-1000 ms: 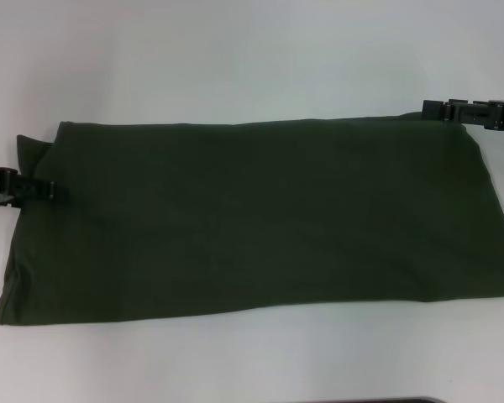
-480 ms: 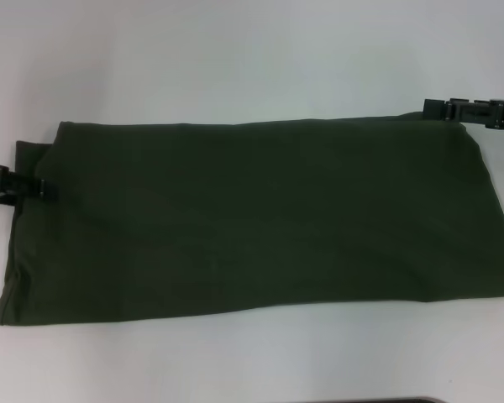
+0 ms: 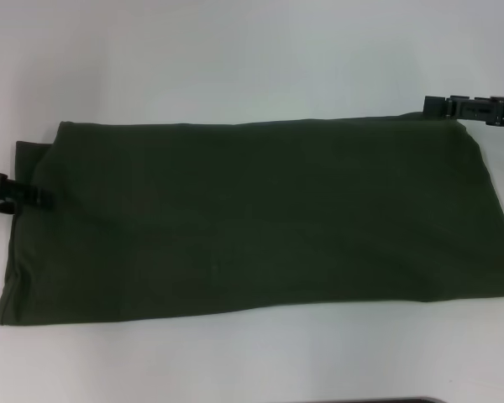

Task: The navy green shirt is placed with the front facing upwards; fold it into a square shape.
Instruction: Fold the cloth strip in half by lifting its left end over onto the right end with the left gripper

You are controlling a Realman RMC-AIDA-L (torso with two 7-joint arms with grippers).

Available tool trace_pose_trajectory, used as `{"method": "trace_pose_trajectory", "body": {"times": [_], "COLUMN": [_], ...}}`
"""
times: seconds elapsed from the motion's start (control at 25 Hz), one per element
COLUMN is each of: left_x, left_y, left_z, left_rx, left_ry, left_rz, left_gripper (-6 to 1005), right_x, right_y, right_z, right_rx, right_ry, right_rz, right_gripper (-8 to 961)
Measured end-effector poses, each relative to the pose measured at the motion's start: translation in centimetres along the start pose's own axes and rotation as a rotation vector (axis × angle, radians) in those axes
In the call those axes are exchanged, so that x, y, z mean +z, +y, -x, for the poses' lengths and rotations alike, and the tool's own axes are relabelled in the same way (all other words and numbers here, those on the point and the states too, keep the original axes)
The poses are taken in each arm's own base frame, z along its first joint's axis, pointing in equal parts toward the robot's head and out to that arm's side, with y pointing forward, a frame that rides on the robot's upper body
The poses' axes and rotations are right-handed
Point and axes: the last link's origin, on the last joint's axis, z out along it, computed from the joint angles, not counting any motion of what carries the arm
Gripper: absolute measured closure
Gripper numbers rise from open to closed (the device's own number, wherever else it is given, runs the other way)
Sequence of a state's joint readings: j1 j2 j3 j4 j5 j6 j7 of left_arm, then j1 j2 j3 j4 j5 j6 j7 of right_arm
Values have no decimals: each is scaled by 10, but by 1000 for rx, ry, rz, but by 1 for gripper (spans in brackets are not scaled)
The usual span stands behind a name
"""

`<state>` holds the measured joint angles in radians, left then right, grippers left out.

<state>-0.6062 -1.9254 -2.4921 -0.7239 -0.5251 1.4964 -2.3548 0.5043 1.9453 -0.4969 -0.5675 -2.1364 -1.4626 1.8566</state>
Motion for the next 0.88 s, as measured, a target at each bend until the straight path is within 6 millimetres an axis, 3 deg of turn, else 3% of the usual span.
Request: {"method": "trace_pose_trajectory", "body": {"times": [0.88], "left_x": [9], "left_y": [18], "left_z": [-7], "left_rx": [34], "left_ry": [-14], "left_rz": [39], "left_gripper": [162], "right_x": [0], "right_y": [0], "right_z": [-1], "right_rx": [-1], "right_ry": [4], "right_rz": [-1], "right_gripper": [9]}}
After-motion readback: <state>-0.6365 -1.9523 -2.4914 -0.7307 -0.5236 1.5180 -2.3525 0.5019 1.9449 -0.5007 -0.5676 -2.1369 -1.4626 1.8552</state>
